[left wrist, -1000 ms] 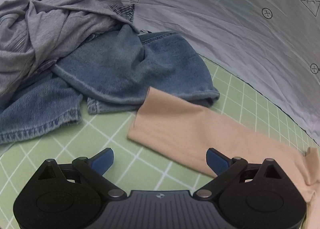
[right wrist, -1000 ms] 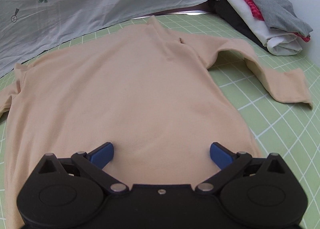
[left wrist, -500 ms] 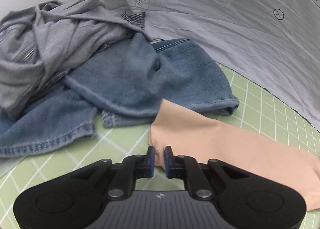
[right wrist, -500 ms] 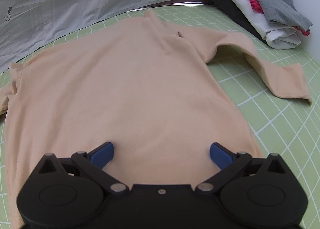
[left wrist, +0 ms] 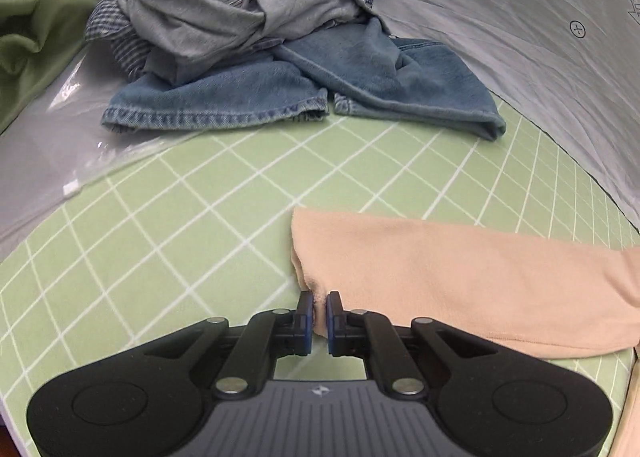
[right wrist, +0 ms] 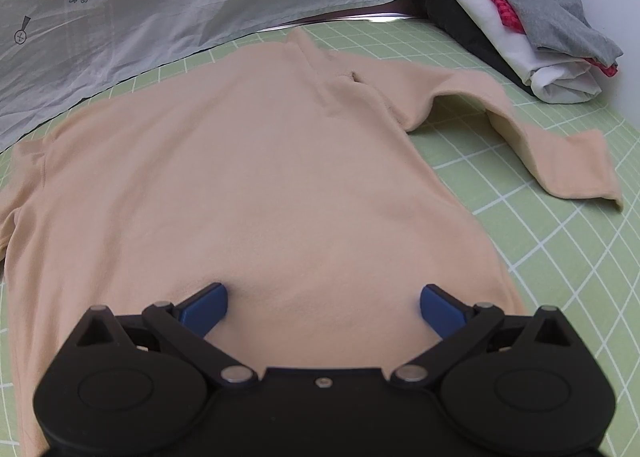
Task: Fold clothes
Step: 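Grasp the sleeve cuff with the left gripper while the right gripper holds open, then carry the held sleeve across the shirt body with the left gripper and release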
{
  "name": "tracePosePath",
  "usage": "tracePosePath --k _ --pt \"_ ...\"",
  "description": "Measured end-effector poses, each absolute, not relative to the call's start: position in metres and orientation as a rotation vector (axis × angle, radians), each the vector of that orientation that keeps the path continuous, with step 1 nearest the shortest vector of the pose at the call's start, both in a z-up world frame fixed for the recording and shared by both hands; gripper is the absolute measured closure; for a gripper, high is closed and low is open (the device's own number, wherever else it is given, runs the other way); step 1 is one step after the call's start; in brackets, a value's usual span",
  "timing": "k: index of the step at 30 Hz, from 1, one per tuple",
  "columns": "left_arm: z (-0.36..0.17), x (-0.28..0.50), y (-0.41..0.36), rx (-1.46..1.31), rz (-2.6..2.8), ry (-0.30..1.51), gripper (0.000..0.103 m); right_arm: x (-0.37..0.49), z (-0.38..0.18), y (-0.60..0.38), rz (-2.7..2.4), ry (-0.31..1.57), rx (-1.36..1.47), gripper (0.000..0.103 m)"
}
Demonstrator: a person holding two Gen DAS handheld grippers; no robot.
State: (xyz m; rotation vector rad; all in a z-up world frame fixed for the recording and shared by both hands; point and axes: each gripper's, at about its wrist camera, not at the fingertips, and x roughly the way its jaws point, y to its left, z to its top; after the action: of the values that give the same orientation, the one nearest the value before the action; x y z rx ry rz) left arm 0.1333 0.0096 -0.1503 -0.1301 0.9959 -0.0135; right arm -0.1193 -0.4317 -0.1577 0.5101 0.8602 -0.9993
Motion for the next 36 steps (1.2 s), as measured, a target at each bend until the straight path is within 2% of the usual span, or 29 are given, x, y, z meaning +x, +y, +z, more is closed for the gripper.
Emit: tracePosePath --k 14,30,33,35,36 --pt "-0.149 0.059 0.012 -0.162 -0.050 1.083 0.094 -0.127 -0.158 -0.433 -0.925 0.859 0.473 0.000" --pt "-0.148 -0.011 -0.006 -0.125 -0.138 1.100 0.094 -0.139 -0.160 -0.427 -0.824 0.840 0.407 0.000" --pt "-0.147 -0.015 -0.010 -0.119 -0.131 1.089 0.091 -0.141 -0.160 -0.427 -0.795 0.842 0.395 0.000" --pt "-0.146 -0.018 -0.012 -0.119 -0.131 1.087 0.083 -0.143 -0.160 -0.427 -0.773 0.846 0.387 0.000" --pt "-0.145 -0.020 -0.012 -0.119 -0.129 1.085 0.076 -0.143 -0.159 -0.429 -0.753 0.856 0.384 0.000"
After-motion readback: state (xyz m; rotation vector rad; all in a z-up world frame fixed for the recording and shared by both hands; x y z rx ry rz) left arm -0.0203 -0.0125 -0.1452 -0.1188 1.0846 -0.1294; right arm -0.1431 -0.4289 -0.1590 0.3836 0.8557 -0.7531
